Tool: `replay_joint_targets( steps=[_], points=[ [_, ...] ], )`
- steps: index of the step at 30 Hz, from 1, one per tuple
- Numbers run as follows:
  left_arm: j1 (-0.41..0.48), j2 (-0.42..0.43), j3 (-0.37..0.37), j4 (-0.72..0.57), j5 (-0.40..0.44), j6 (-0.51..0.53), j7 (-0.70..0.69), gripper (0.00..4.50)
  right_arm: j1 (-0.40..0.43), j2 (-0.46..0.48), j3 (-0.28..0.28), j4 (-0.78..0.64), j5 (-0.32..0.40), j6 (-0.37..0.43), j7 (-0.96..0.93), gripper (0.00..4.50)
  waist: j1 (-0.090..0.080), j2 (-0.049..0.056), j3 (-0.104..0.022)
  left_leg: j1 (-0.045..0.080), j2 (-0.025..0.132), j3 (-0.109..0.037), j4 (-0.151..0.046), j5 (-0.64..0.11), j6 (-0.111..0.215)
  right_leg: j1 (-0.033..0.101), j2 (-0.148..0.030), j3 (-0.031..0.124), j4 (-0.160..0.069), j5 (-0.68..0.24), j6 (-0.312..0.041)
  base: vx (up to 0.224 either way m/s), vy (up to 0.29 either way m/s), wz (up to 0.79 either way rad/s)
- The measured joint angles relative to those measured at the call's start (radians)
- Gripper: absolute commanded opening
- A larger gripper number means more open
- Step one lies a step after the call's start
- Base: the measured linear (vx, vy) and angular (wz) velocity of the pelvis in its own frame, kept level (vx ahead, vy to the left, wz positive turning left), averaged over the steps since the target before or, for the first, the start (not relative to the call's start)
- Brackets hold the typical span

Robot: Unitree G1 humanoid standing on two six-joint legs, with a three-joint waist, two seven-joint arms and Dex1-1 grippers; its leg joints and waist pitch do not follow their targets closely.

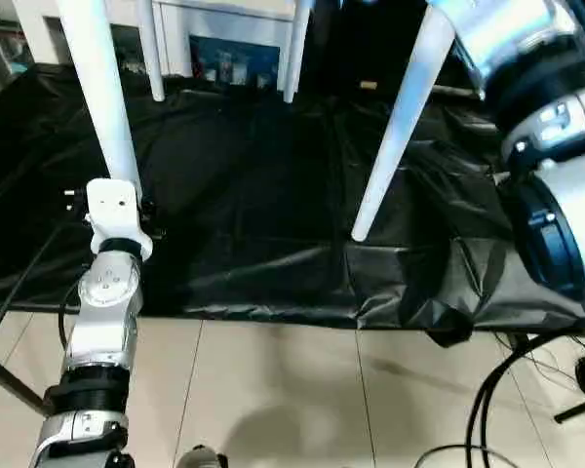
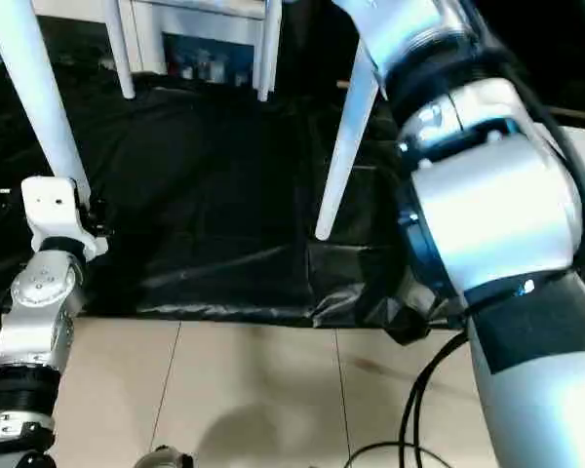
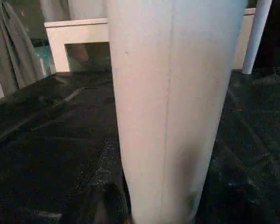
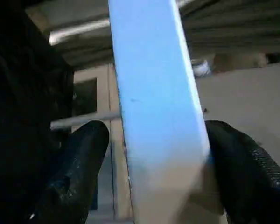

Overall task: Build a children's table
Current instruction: Flip table

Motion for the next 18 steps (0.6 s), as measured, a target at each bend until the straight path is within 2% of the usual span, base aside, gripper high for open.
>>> replay_joint_targets(
  steps=[3,7,9,10,11,12,13,14,18],
  points=[
    [-0.016,0.011,-0.006,0.033,0.0,-0.013,-0.012,1.54,0.079,0.012,-0.029,-0.04,0.033,-0.092,-0.048,3.96,0.0,0.001,-0.001,0.001,0.0,0.0,0.0,0.0,0.0,0.0,0.0,0.0,0.0,0.0,0.0,0.0,0.0,0.0],
    [-0.053,0.016,-0.017,0.082,0.0,-0.026,-0.025,1.54,0.284,0.101,-0.046,-0.142,0.123,-0.251,-0.04,4.06,0.003,0.003,0.001,-0.001,0.0,0.001,0.0,0.0,0.0,-0.001,0.0,0.0,-0.001,0.004,0.0,0.0,0.0,0.0],
    [-0.053,0.02,-0.02,0.087,-0.001,-0.034,-0.031,1.54,0.335,0.11,-0.047,-0.177,0.137,-0.286,-0.05,4.06,0.005,0.006,0.003,-0.002,0.0,0.001,0.002,0.0,0.0,-0.001,0.0,0.0,0.0,0.005,0.0,0.0,0.0,0.0],
    [-0.056,0.024,-0.02,0.092,-0.003,-0.036,-0.036,1.89,0.364,0.108,-0.057,-0.225,0.159,-0.296,-0.062,4.06,0.005,0.006,0.003,-0.002,0.0,0.001,0.002,0.0,0.0,0.0,0.0,0.0,0.0,0.005,0.0,0.0,0.0,0.0],
    [-0.059,0.028,-0.02,0.102,-0.004,-0.04,-0.039,1.89,0.393,0.107,-0.065,-0.281,0.181,-0.292,-0.064,4.06,0.005,0.006,0.003,-0.001,0.0,0.001,0.002,0.0,0.0,0.0,0.0,0.0,-0.001,0.005,0.0,0.0,0.0,0.0],
    [-0.064,0.037,-0.022,0.115,-0.003,-0.043,-0.045,2.1,0.434,0.112,-0.073,-0.343,0.209,-0.285,-0.065,4.06,0.005,0.007,0.002,0.0,0.001,0.001,0.002,0.0,0.0,0.001,0.0,0.0,-0.001,0.005,0.0,0.0,0.0,0.0],
    [-0.069,0.051,-0.024,0.128,-0.002,-0.044,-0.052,2.1,0.496,0.123,-0.075,-0.416,0.24,-0.272,-0.064,4.06,0.003,0.008,0.002,0.001,0.001,0.001,0.001,0.0,0.0,0.002,0.0,0.0,-0.001,0.005,0.0,0.0,0.0,0.0],
    [-0.071,0.062,-0.025,0.136,0.002,-0.044,-0.06,2.3,0.544,0.133,-0.073,-0.449,0.255,-0.262,-0.061,4.06,0.002,0.009,0.002,0.002,0.001,0.001,0.002,0.0,0.0,0.003,0.0,0.0,-0.001,0.005,0.0,0.0,0.0,0.0],
    [-0.076,0.081,-0.035,0.16,0.009,-0.049,-0.081,2.61,0.749,0.163,-0.04,-0.533,0.278,-0.177,-0.062,4.06,0.002,0.016,0.004,0.001,0.0,0.001,0.001,0.0,0.0,0.001,0.0,0.001,0.0,0.006,0.0,0.0,0.0,0.0]
  ],
)
